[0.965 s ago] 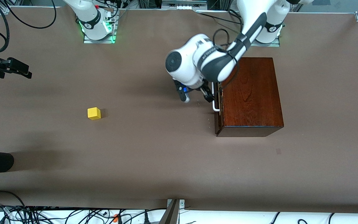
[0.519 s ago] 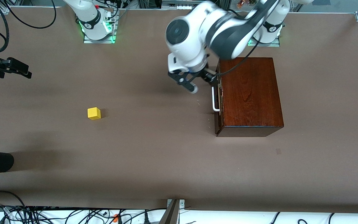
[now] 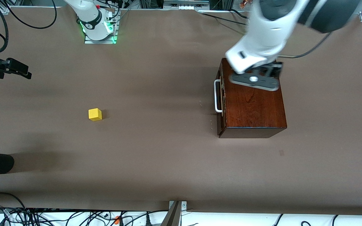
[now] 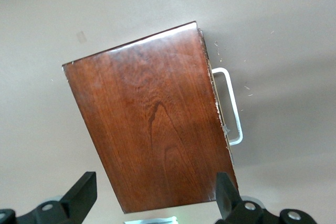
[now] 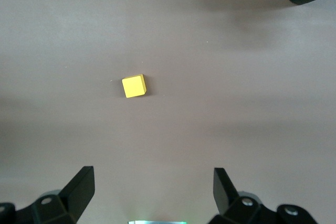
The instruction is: Open drawer, take yellow block, close drawer
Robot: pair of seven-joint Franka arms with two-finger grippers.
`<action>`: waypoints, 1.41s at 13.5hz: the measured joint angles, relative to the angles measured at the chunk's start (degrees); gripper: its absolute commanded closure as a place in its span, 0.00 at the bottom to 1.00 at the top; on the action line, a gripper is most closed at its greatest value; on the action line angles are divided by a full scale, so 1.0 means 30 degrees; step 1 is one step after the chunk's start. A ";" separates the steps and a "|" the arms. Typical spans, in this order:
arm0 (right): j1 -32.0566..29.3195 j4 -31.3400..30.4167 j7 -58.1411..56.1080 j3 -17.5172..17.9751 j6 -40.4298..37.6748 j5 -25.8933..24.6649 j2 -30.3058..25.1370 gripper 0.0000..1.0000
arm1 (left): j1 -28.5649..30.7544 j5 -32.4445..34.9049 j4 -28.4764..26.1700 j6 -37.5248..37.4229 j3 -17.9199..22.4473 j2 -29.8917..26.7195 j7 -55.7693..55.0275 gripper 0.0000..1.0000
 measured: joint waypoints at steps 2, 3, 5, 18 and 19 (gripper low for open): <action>-0.0032 -0.0001 -0.0001 0.0000 -0.0005 0.0000 0.0000 0.00 | 0.2553 -0.1650 -0.0329 -0.0015 -0.0012 -0.0628 0.0686 0.00; -0.0035 -0.0002 -0.0004 0.0000 -0.0006 0.0000 0.0000 0.00 | 0.3701 -0.2045 -0.0671 0.0001 0.0073 -0.0971 0.1791 0.00; -0.0040 -0.0002 -0.0005 0.0001 -0.0025 0.0000 0.0000 0.00 | 0.4474 -0.2242 -0.1578 0.0264 0.0968 -0.1804 0.3051 0.00; -0.0143 -0.0003 -0.0014 -0.0414 -0.0104 0.0000 0.0009 0.00 | 0.2750 -0.2864 -0.8174 0.3516 0.6114 -0.6248 0.4564 0.00; -0.0144 -0.0003 -0.0015 -0.0415 -0.0112 0.0000 0.0009 0.00 | 0.2749 -0.2873 -0.8174 0.3536 0.6233 -0.6249 0.4646 0.00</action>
